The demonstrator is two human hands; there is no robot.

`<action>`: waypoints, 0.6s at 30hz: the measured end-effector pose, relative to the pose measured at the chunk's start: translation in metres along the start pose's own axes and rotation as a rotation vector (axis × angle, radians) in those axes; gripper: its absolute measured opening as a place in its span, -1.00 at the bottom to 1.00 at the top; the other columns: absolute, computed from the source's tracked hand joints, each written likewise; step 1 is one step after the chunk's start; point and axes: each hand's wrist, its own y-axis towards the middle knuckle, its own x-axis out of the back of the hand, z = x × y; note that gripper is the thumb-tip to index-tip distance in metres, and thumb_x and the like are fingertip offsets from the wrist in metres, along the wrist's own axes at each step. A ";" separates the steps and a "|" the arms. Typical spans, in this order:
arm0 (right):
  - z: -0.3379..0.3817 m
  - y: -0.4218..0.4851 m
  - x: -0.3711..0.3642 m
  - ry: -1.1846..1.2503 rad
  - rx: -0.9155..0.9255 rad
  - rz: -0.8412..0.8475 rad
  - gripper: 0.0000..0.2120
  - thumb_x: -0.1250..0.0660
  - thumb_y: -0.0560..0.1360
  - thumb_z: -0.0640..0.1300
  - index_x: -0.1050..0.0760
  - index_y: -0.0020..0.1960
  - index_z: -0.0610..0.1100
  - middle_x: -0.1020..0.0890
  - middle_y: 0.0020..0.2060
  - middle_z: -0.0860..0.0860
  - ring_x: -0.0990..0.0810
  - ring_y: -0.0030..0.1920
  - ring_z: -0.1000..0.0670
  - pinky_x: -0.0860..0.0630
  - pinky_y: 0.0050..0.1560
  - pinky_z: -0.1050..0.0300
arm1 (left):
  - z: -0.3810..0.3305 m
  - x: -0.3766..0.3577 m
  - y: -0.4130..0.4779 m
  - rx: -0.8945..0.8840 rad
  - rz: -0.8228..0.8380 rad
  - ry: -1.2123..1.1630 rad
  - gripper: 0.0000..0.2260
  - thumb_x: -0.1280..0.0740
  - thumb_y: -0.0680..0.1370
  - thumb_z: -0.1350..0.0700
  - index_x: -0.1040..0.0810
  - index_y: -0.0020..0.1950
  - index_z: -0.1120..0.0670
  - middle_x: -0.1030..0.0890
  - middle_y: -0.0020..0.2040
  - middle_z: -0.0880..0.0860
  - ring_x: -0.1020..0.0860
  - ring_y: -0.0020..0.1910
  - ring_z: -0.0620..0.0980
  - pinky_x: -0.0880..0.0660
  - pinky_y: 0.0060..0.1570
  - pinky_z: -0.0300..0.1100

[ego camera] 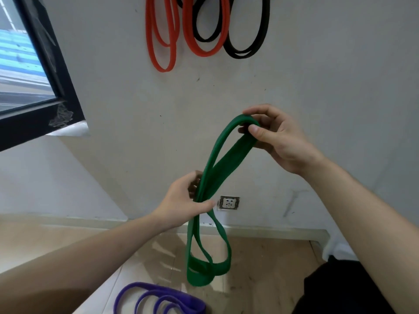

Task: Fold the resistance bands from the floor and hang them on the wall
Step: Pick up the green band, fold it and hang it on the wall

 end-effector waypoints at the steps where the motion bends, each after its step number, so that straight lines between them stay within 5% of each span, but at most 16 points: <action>1: -0.004 0.000 0.006 0.006 -0.018 0.002 -0.73 -0.25 0.58 -0.42 -0.51 0.21 -0.18 -0.63 0.06 -0.18 -0.65 0.09 -0.13 -0.63 0.12 -0.09 | 0.001 0.003 0.001 -0.011 -0.007 0.021 -0.60 -0.58 0.41 0.20 -0.60 0.20 0.01 -0.68 -0.04 -0.04 -0.67 -0.04 -0.05 -0.62 0.05 -0.12; 11: -0.051 -0.008 0.056 -0.236 -0.309 0.080 -0.62 -0.30 0.53 -0.50 -0.48 0.28 -0.21 -0.66 0.13 -0.22 -0.63 0.13 -0.15 -0.57 0.19 -0.06 | -0.005 0.029 0.008 -0.115 -0.089 0.124 -0.53 -0.62 0.38 0.17 -0.60 0.21 -0.13 -0.72 0.04 -0.10 -0.68 0.03 -0.10 -0.59 0.10 -0.27; 16: -0.054 -0.014 0.048 -0.873 -0.493 0.402 -0.45 -0.54 0.44 -0.09 -0.47 0.39 0.02 -0.59 0.26 0.05 -0.54 0.29 0.01 -0.50 0.29 0.04 | -0.011 0.037 0.007 -0.136 -0.069 0.222 -0.60 -0.60 0.42 0.14 -0.63 0.20 -0.12 -0.72 -0.04 -0.22 -0.67 -0.03 -0.22 -0.50 -0.02 -0.45; 18: -0.045 -0.012 0.030 -0.840 -0.382 0.369 -0.34 -0.58 0.39 0.01 -0.42 0.43 0.06 -0.56 0.29 0.12 -0.50 0.30 0.08 -0.45 0.27 0.15 | -0.010 0.038 0.006 -0.124 -0.033 0.309 -0.56 -0.59 0.42 0.07 -0.63 0.28 -0.05 -0.70 0.00 -0.21 -0.65 -0.02 -0.24 -0.53 -0.01 -0.42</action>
